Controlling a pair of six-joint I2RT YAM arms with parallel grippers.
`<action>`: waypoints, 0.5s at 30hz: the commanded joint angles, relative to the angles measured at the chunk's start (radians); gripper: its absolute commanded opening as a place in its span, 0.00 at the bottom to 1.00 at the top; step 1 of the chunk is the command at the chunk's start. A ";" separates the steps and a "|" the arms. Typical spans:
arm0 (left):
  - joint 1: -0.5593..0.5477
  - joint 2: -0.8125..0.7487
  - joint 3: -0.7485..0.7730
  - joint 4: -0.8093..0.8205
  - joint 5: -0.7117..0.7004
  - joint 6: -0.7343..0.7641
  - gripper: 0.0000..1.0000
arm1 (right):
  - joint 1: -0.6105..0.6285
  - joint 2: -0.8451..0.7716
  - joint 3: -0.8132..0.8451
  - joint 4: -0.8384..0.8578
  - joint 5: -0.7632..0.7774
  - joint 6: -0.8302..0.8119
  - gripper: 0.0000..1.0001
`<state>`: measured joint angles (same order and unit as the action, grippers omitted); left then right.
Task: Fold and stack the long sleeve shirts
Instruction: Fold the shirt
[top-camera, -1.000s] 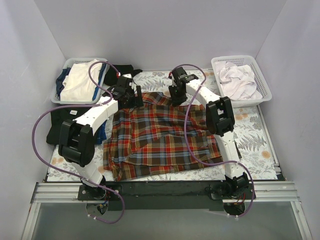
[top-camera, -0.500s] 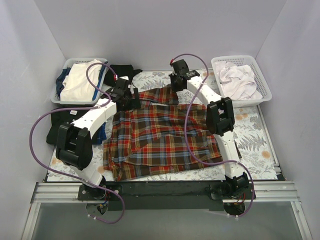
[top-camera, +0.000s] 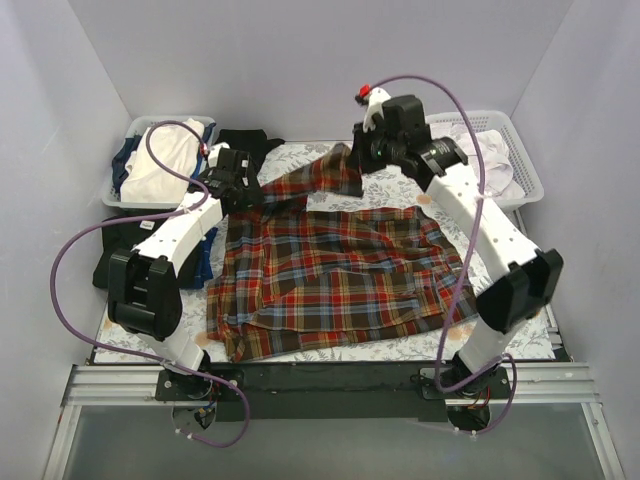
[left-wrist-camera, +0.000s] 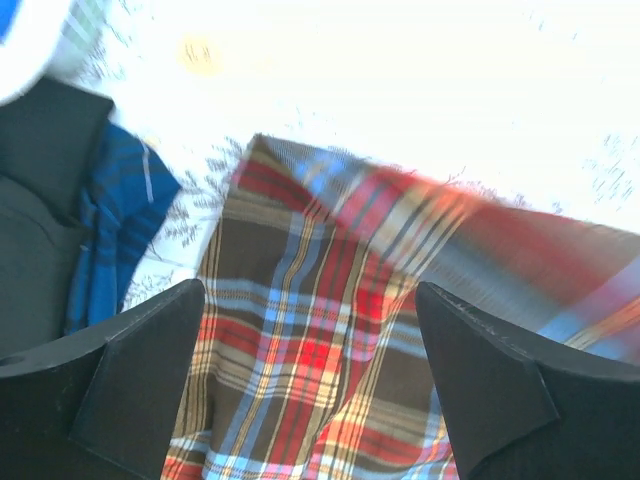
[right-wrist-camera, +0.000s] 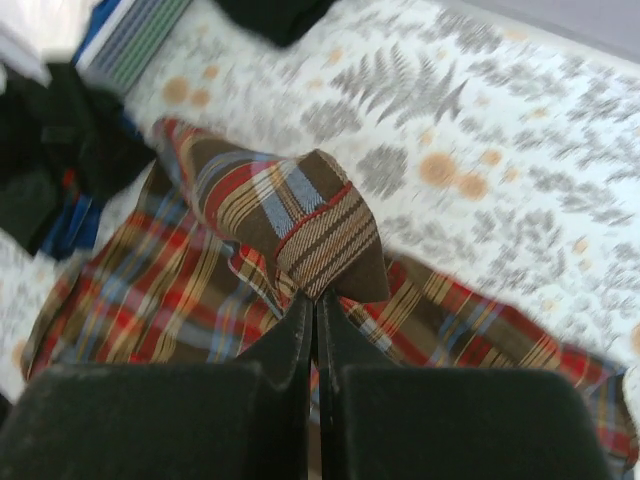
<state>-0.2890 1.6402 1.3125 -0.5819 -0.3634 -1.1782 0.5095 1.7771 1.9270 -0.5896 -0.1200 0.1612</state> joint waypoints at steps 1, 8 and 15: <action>0.011 -0.046 0.062 0.013 -0.060 -0.032 0.88 | 0.089 -0.155 -0.282 -0.164 -0.014 -0.074 0.01; 0.024 -0.034 0.064 0.013 -0.097 -0.106 0.88 | 0.119 -0.521 -0.551 -0.275 -0.118 -0.078 0.01; 0.025 0.042 0.125 -0.006 -0.066 -0.089 0.89 | 0.152 -0.657 -0.697 -0.432 -0.325 -0.101 0.01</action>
<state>-0.2691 1.6619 1.3785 -0.5793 -0.4244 -1.2648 0.6365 1.1660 1.3113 -0.9222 -0.2928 0.0856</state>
